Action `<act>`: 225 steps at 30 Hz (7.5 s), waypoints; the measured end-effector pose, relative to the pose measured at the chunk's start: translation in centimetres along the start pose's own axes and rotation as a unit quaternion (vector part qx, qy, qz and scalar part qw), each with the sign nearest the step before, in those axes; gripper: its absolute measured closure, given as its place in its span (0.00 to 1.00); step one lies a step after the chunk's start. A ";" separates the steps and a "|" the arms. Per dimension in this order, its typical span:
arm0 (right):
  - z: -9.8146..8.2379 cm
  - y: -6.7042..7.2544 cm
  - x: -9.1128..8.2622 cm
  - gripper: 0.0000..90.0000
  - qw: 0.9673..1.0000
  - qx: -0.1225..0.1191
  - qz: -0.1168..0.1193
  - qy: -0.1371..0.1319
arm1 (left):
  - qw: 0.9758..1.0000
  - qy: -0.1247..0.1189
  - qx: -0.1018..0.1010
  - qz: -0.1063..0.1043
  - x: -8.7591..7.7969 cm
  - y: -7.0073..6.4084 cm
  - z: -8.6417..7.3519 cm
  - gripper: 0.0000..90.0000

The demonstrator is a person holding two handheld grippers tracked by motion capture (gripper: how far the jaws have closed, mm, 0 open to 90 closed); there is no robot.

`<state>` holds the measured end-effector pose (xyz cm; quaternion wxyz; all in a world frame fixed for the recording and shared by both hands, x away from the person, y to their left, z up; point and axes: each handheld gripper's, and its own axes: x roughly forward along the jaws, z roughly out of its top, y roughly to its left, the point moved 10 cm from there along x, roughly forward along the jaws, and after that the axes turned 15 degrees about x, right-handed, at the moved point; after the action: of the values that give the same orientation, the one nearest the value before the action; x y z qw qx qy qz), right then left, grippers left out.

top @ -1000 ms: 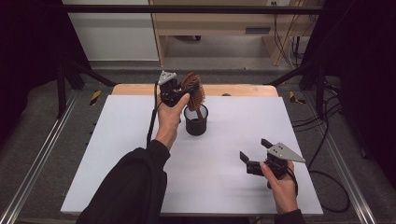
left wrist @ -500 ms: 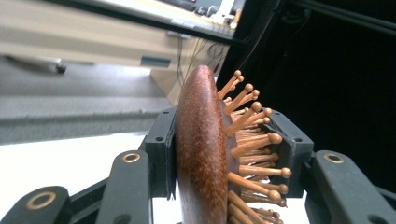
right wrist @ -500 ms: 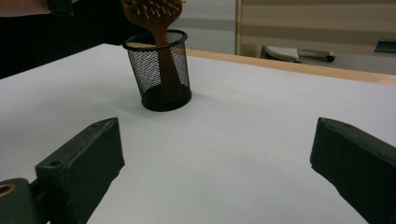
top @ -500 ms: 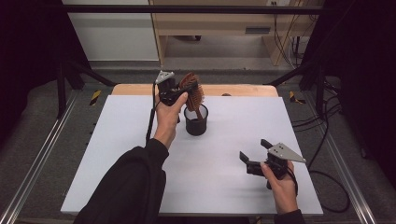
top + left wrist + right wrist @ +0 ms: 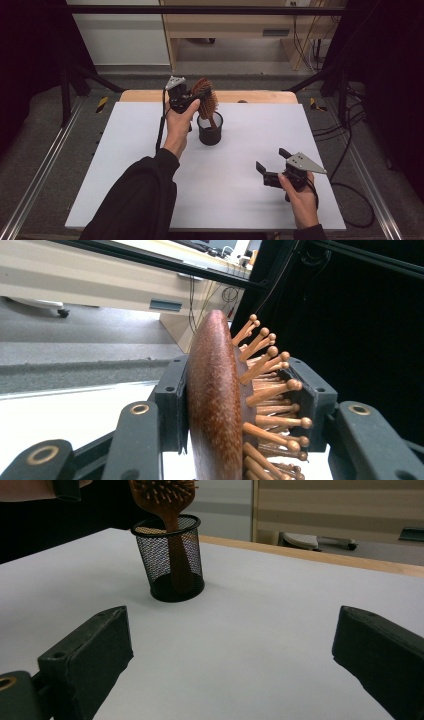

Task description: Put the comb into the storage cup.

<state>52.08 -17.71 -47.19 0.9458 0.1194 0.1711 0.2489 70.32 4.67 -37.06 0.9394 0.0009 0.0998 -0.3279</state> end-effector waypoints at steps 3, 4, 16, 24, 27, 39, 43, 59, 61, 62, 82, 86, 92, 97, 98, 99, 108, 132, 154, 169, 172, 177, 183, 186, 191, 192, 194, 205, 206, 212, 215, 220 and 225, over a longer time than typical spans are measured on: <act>0.0 0.0 0.1 0.03 1.000 0.001 0.001 -0.001 | 1.000 -0.001 0.001 -0.001 0.1 0.3 -0.1 0.55; 0.0 0.0 0.1 0.03 1.000 0.001 0.001 -0.001 | 1.000 -0.001 0.001 -0.001 0.1 0.3 -0.1 0.55; 0.1 0.1 0.0 0.03 1.000 0.001 0.001 -0.003 | 1.000 -0.004 0.007 -0.006 0.2 1.0 -0.4 0.53; 0.1 0.1 0.0 0.03 1.000 0.014 0.002 -0.004 | 1.000 0.001 0.023 -0.002 0.2 1.1 -0.4 0.52; 0.1 0.1 -0.1 0.03 1.000 0.006 0.003 -0.004 | 1.000 -0.002 0.022 0.001 0.3 1.2 -0.5 0.51; 0.1 0.0 -0.1 0.03 1.000 0.007 0.003 -0.004 | 1.000 -0.004 0.022 0.007 0.3 2.0 -0.9 0.49; 0.1 0.1 0.0 0.03 1.000 0.011 0.004 -0.004 | 1.000 -0.003 0.024 0.009 0.3 2.2 -1.0 0.49; 0.2 0.0 0.0 0.03 1.000 0.008 0.002 -0.007 | 1.000 -0.006 0.017 0.013 0.1 2.9 -1.5 0.47; 0.1 0.0 0.0 0.03 1.000 0.008 0.003 -0.005 | 1.000 -0.007 0.017 0.014 0.1 2.9 -1.5 0.47; 0.1 0.0 0.0 0.03 1.000 0.008 0.003 -0.005 | 1.000 -0.007 0.018 0.015 0.0 3.0 -1.5 0.47; 0.0 0.0 0.1 0.03 1.000 0.008 0.005 -0.002 | 1.000 -0.010 0.022 0.016 0.0 3.2 -1.8 0.45; 0.0 0.0 0.1 0.03 1.000 0.010 0.005 -0.002 | 0.999 -0.011 0.024 0.018 0.0 3.1 -1.8 0.44; 0.0 -0.1 0.1 0.03 1.000 0.011 0.005 -0.001 | 0.999 -0.015 0.026 0.014 0.1 3.1 -1.7 0.44; 0.0 0.0 0.1 0.03 1.000 0.010 0.005 0.000 | 0.999 -0.018 0.028 0.014 0.2 3.1 -1.7 0.44; 0.0 0.0 0.1 0.03 1.000 0.010 0.005 0.001 | 0.999 -0.018 0.028 0.014 0.2 3.1 -1.7 0.44; 0.0 0.0 0.1 0.03 1.000 0.010 0.005 0.001 | 0.999 -0.018 0.028 0.014 0.2 3.1 -1.7 0.44; 0.0 0.0 0.1 0.03 1.000 0.011 0.007 0.001 | 0.999 -0.009 0.038 0.027 0.1 3.5 -2.1 0.37; -0.1 0.0 0.1 0.03 1.000 0.013 0.009 0.003 | 0.996 -0.011 0.077 0.051 -0.1 3.4 -1.8 0.22; -0.1 0.2 0.2 0.03 1.000 0.014 0.011 0.004 | 0.994 -0.020 0.083 0.065 -1.1 3.3 -1.4 0.06; -0.1 0.2 0.1 0.03 1.000 0.011 0.012 0.003 | 0.994 -0.021 0.089 0.064 -2.0 3.0 -1.4 0.03; 0.0 0.2 0.1 0.03 1.000 0.011 0.012 0.003 | 0.994 -0.022 0.088 0.064 -2.2 2.9 -1.4 0.03; 0.0 0.2 0.1 0.03 1.000 0.011 0.012 0.003 | 0.994 -0.026 0.089 0.063 -2.6 2.7 -1.2 0.03; 0.0 0.3 0.1 0.03 1.000 0.011 0.013 0.003 | 0.993 -0.031 0.094 0.065 -3.2 2.6 -1.0 0.03; 0.0 0.3 0.1 0.03 1.000 0.012 0.013 0.003 | 0.993 -0.034 0.093 0.067 -3.5 2.6 -0.9 0.03; 0.0 0.3 0.1 0.03 1.000 0.011 0.014 0.003 | 0.993 -0.039 0.093 0.065 -4.0 2.6 -0.9 0.03; 0.0 0.3 0.1 0.03 1.000 0.011 0.014 0.003 | 0.993 -0.039 0.092 0.065 -4.1 2.6 -0.9 0.03; 0.0 0.3 0.1 0.03 1.000 0.011 0.014 0.004 | 0.993 -0.039 0.093 0.064 -4.3 2.6 -1.0 0.03; 0.0 0.3 0.1 0.03 1.000 0.010 0.013 0.004 | 0.991 -0.048 0.108 0.066 -5.8 2.1 -0.4 0.02; -0.1 0.3 0.2 0.03 1.000 0.010 0.013 0.005 | 0.991 -0.049 0.109 0.066 -6.0 2.1 -0.3 0.02; -0.1 0.3 0.2 0.03 1.000 0.008 0.013 0.006 | 0.990 -0.054 0.110 0.063 -6.8 1.8 0.0 0.02; -0.2 0.3 0.3 0.03 1.000 0.006 0.014 0.007 | 0.990 -0.056 0.111 0.059 -7.2 1.5 -0.1 0.02; -0.3 0.3 0.4 0.03 1.000 0.002 0.013 0.011 | 0.991 -0.058 0.106 0.061 -8.0 1.5 -0.2 0.02; -0.4 0.4 0.5 0.03 1.000 0.003 0.014 0.014 | 0.990 -0.053 0.104 0.073 -8.6 2.2 -0.3 0.02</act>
<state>52.13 -17.09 -47.56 0.9393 0.1217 0.1831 0.2632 65.00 11.67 -35.91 0.9598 0.0881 0.0150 -0.2662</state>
